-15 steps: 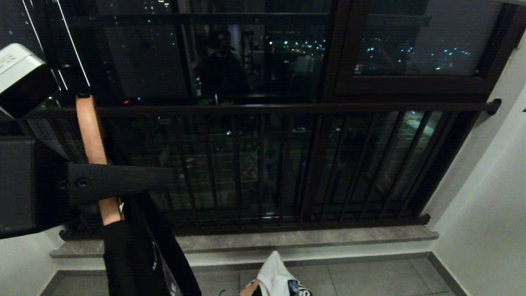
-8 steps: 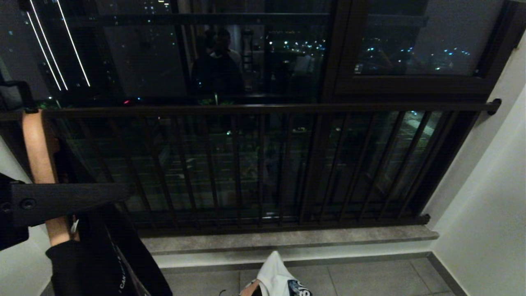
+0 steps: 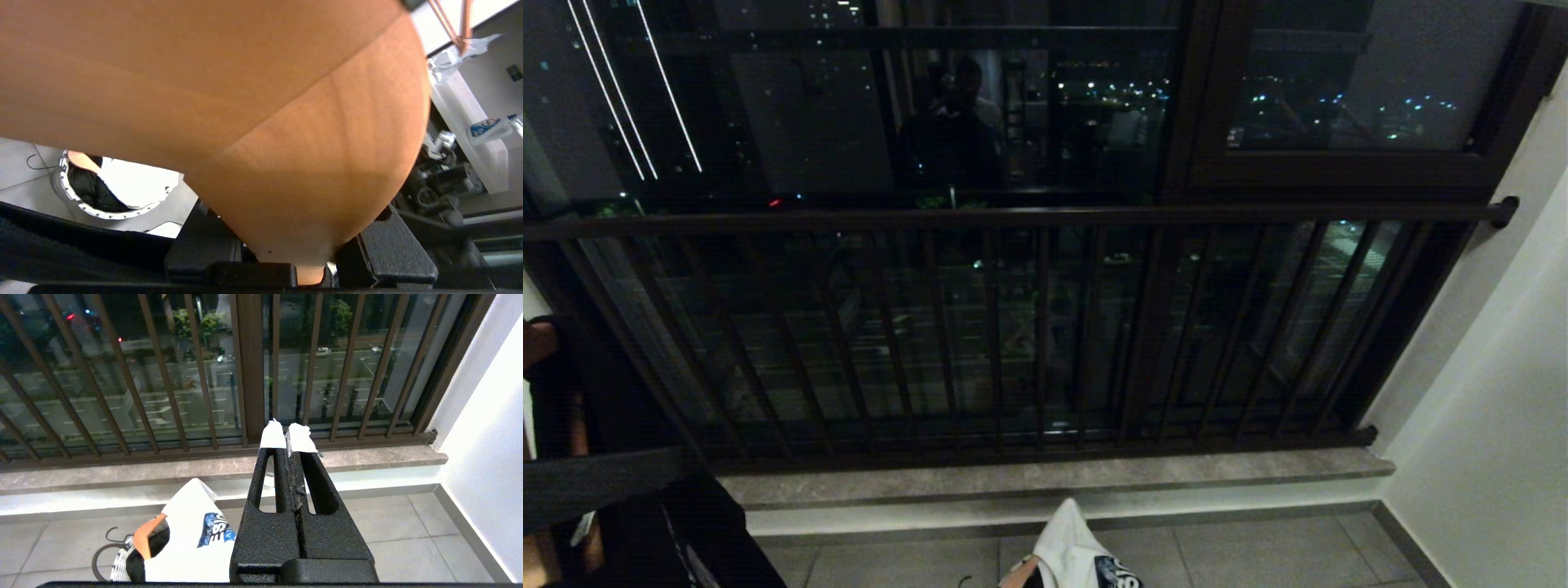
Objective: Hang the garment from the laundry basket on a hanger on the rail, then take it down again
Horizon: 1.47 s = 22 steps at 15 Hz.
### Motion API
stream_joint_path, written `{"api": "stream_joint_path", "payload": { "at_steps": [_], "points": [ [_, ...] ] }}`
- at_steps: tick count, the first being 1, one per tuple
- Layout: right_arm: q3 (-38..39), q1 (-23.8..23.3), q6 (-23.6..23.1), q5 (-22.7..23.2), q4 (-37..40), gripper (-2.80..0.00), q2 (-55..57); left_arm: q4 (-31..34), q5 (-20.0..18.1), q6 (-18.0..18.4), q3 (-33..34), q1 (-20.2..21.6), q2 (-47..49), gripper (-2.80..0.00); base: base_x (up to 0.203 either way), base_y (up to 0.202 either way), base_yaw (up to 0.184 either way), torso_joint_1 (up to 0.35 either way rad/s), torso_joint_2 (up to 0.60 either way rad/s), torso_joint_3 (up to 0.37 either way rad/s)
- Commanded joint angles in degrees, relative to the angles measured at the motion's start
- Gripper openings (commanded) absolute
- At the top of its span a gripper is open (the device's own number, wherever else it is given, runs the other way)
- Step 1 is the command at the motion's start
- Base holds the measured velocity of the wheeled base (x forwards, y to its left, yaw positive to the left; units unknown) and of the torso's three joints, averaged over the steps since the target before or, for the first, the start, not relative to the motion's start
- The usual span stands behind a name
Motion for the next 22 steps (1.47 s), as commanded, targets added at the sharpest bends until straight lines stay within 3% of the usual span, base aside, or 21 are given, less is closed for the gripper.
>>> {"api": "stream_joint_path", "payload": {
  "at_steps": [1,5,10,13,16,19,22],
  "points": [
    [0.01,0.00,0.00,0.00,0.06,-2.80,0.07,1.30,-0.18,-0.25,-0.24,-0.01,-3.07,-2.80,0.000,0.000,0.000,0.000,0.00,0.000],
    [0.01,0.00,0.00,0.00,0.07,-2.80,0.07,5.06,-0.27,-0.17,-0.33,-0.45,-4.59,-2.80,0.000,0.000,0.000,0.000,0.00,0.000],
    [0.01,0.00,0.00,0.00,0.07,-2.80,0.07,11.04,-0.27,-0.35,-3.58,-6.34,-6.78,-2.80,0.000,0.000,0.000,0.000,0.00,0.000],
    [0.01,0.00,0.00,0.00,-0.01,-2.80,0.07,10.61,0.30,-0.49,-3.00,-6.29,-6.02,-2.80,0.000,0.000,0.000,0.000,0.00,0.000],
    [0.01,0.00,0.00,0.00,0.06,-2.80,0.07,5.98,0.59,-1.24,-1.89,-6.24,-5.08,-2.80,0.000,0.000,0.000,-0.076,0.17,0.101],
    [0.01,0.00,0.00,0.00,-0.02,-2.80,0.07,1.96,4.67,-1.58,-1.61,-6.17,-2.98,-2.80,0.000,0.000,0.000,-0.126,0.31,0.173],
    [0.01,0.00,0.00,0.00,-0.02,-2.80,0.07,1.28,5.10,-1.58,-1.96,-6.20,-2.92,-2.80,0.000,0.000,0.000,-0.131,0.31,0.178]
  ]
}}
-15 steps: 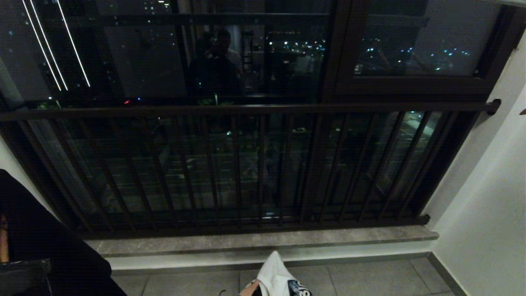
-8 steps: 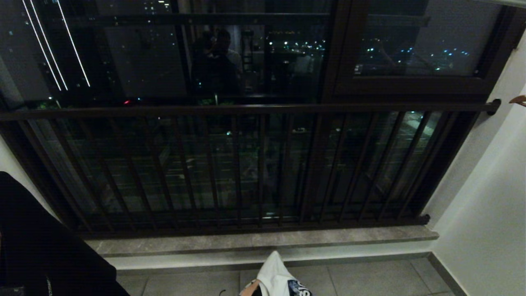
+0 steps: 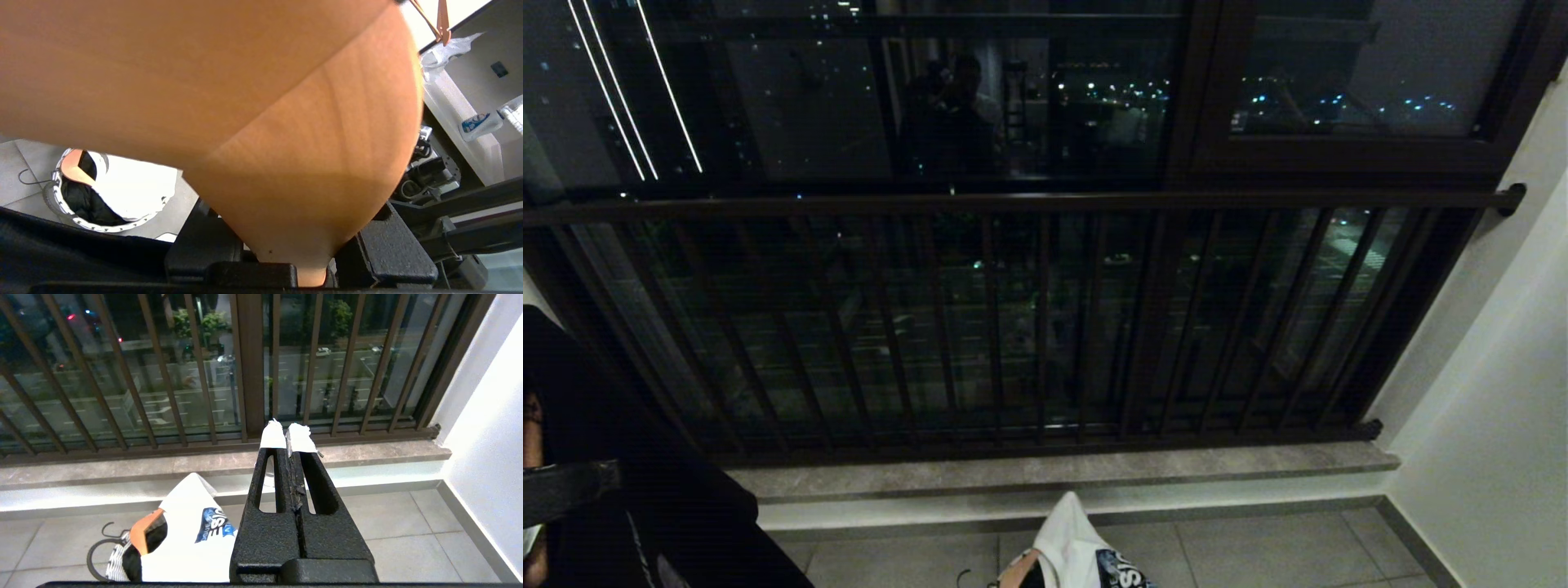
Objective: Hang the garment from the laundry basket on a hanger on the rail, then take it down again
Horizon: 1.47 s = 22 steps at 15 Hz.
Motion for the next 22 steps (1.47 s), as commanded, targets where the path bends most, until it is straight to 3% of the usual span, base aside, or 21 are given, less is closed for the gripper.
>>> {"api": "stream_joint_path", "payload": {
  "at_steps": [1,12,22],
  "points": [
    [0.01,0.00,0.02,-0.02,-0.01,-2.80,0.07,0.11,-0.12,-0.23,-0.38,-0.06,0.47,-2.80,0.000,0.000,0.000,-0.121,0.30,0.175],
    [0.01,0.00,0.02,-0.02,0.06,-2.80,0.07,0.37,-0.21,-0.25,0.71,-0.06,-0.63,-2.80,0.000,0.000,0.000,-0.145,0.36,0.214],
    [0.01,0.00,0.02,-0.02,-0.01,-2.80,0.07,0.37,-0.30,-0.25,0.54,-0.06,-1.16,-2.80,0.000,0.000,0.000,-0.185,0.53,0.340]
  ]
}}
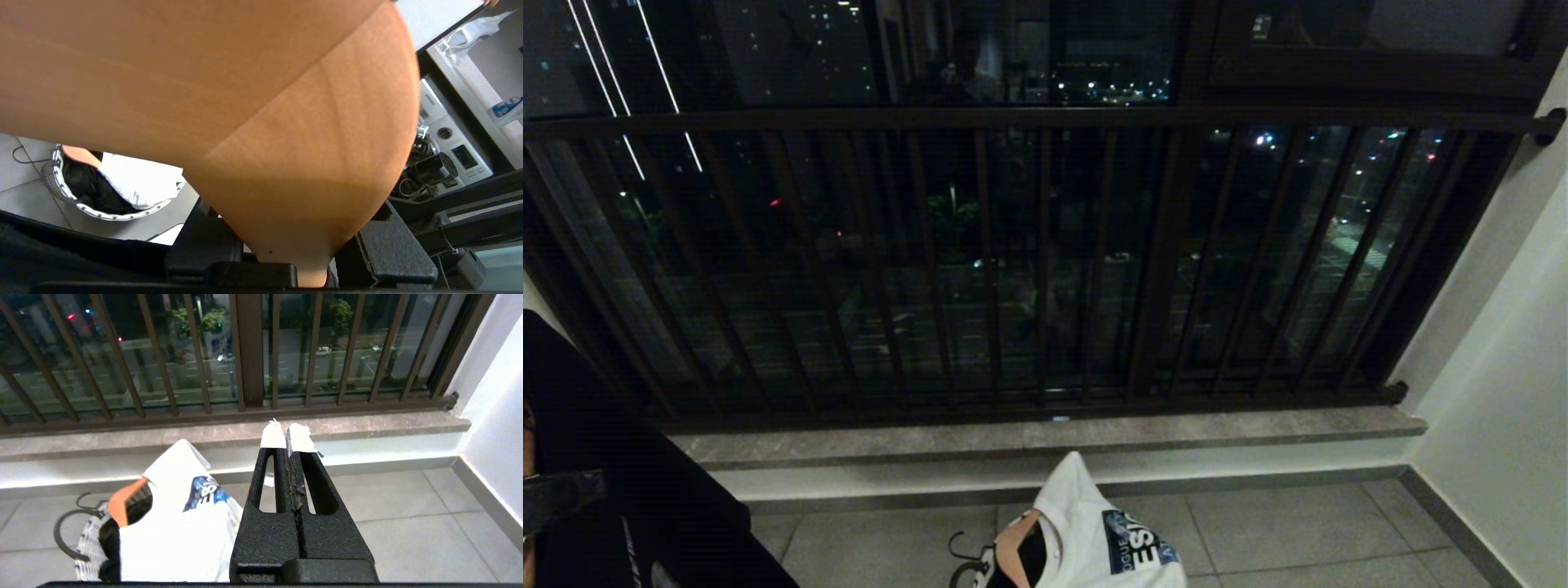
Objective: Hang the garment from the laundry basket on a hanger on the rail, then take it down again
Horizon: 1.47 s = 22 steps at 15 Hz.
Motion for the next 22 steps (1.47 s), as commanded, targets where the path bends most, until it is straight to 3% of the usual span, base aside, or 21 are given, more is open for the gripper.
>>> {"api": "stream_joint_path", "payload": {
  "at_steps": [1,14,22],
  "points": [
    [0.01,0.00,0.00,-0.02,0.05,-2.80,0.07,0.09,-0.19,-0.18,0.24,-0.01,-0.06,-2.80,0.000,0.000,0.000,-0.154,0.49,0.354],
    [0.01,0.00,0.00,-0.02,-0.02,-2.80,0.07,0.09,-0.28,-0.18,0.60,-0.09,-0.94,-2.80,0.000,0.000,0.000,-0.079,0.46,0.382],
    [0.01,0.00,0.00,-0.02,0.00,-2.80,0.07,0.00,-0.10,-0.18,0.51,-0.09,-0.85,-2.80,0.000,0.000,0.000,0.000,0.03,0.025]
  ]
}}
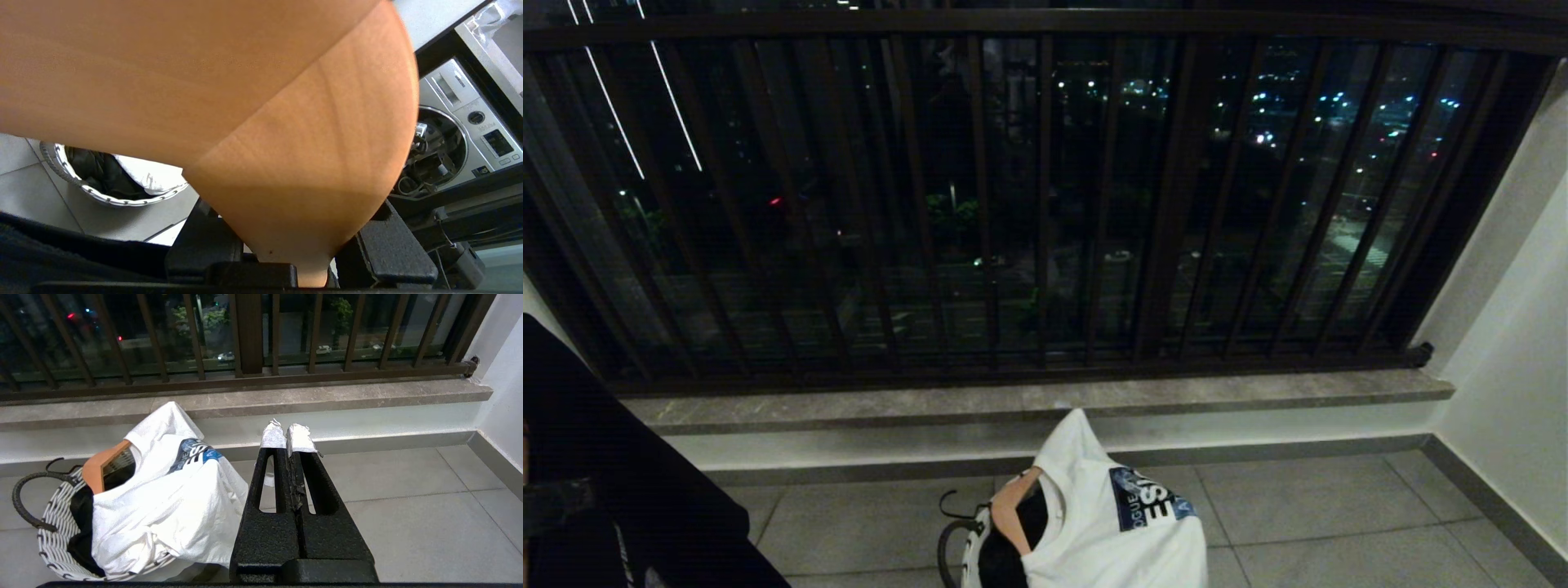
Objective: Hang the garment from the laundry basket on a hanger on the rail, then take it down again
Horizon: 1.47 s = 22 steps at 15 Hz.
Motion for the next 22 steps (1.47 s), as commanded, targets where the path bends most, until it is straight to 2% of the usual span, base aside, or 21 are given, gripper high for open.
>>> {"api": "stream_joint_path", "payload": {
  "at_steps": [1,7,17,20,22],
  "points": [
    [0.01,0.00,0.00,-0.01,-0.01,-2.80,0.07,0.07,-0.03,-0.18,-0.06,0.00,0.31,-2.80,0.000,0.000,0.000,0.000,0.00,0.000],
    [0.01,0.00,0.00,-0.01,-0.01,-2.80,0.07,-0.22,0.79,1.31,-6.60,0.09,6.75,-2.80,0.000,0.000,0.000,0.001,0.06,0.061],
    [0.01,0.00,0.00,-0.01,-0.01,-2.80,0.07,-4.19,0.85,4.18,-29.91,0.09,27.61,-2.80,0.000,0.000,0.000,0.000,0.00,0.000],
    [0.01,0.00,0.00,-0.01,-0.01,-2.80,0.07,-4.22,0.78,4.60,-32.70,0.01,31.24,-2.80,0.000,0.000,0.000,0.000,0.00,0.000],
    [0.01,0.00,0.00,-0.01,-0.01,-2.80,0.07,-4.37,0.89,7.25,-34.18,0.00,33.88,-2.80,0.000,0.000,0.000,0.000,0.00,0.000]
  ]
}}
